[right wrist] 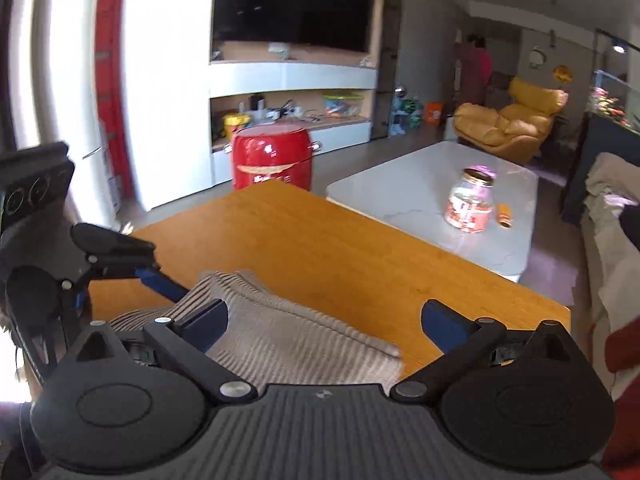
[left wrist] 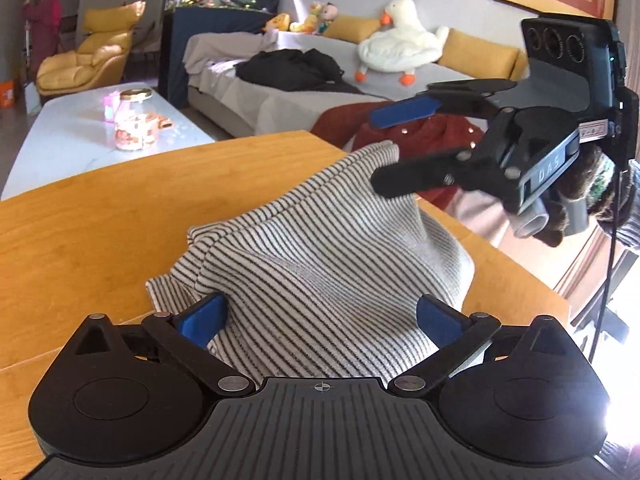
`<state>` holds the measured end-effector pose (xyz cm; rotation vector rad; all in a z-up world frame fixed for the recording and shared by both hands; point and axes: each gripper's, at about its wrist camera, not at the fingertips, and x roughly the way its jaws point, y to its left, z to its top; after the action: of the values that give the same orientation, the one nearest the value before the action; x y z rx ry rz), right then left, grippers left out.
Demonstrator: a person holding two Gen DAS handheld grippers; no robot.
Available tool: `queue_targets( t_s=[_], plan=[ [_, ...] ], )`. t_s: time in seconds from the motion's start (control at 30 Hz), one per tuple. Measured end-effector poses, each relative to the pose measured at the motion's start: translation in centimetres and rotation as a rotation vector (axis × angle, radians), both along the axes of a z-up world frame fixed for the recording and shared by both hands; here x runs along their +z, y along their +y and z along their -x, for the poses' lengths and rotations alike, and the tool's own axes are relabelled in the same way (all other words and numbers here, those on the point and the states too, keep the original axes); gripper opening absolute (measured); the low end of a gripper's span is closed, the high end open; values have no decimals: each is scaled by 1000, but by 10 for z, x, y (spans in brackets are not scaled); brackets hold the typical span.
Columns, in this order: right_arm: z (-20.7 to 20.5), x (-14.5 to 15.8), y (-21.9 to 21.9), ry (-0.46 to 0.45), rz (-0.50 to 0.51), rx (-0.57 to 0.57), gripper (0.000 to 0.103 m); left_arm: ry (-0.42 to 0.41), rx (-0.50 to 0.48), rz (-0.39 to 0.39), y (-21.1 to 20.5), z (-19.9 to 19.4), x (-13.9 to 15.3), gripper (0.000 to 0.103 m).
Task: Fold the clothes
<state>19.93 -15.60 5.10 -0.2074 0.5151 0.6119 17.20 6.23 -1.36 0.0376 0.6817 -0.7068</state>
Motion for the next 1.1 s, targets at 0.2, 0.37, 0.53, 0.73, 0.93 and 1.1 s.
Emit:
queue_targets(
  t_s=[0.2, 0.37, 0.53, 0.73, 0.93, 1.1],
  plan=[
    [-23, -63, -3, 63, 129, -238, 103, 26, 28, -6, 3, -4, -8, 103],
    [-19, -74, 6, 20, 141, -295, 103, 51, 80, 3, 10, -6, -3, 103],
    [-18, -73, 16, -6, 172, -314, 103, -174, 100, -50, 6, 16, 39, 103],
    [-16, -74, 8, 27, 112, -333, 103, -143, -76, -4, -22, 0, 48, 103],
    [-1, -62, -6, 71, 24, -298, 103, -72, -23, -117, -32, -35, 5, 103],
    [-1, -50, -17, 46, -44, -390, 103, -18, 14, -91, -20, -42, 2, 103]
  ],
)
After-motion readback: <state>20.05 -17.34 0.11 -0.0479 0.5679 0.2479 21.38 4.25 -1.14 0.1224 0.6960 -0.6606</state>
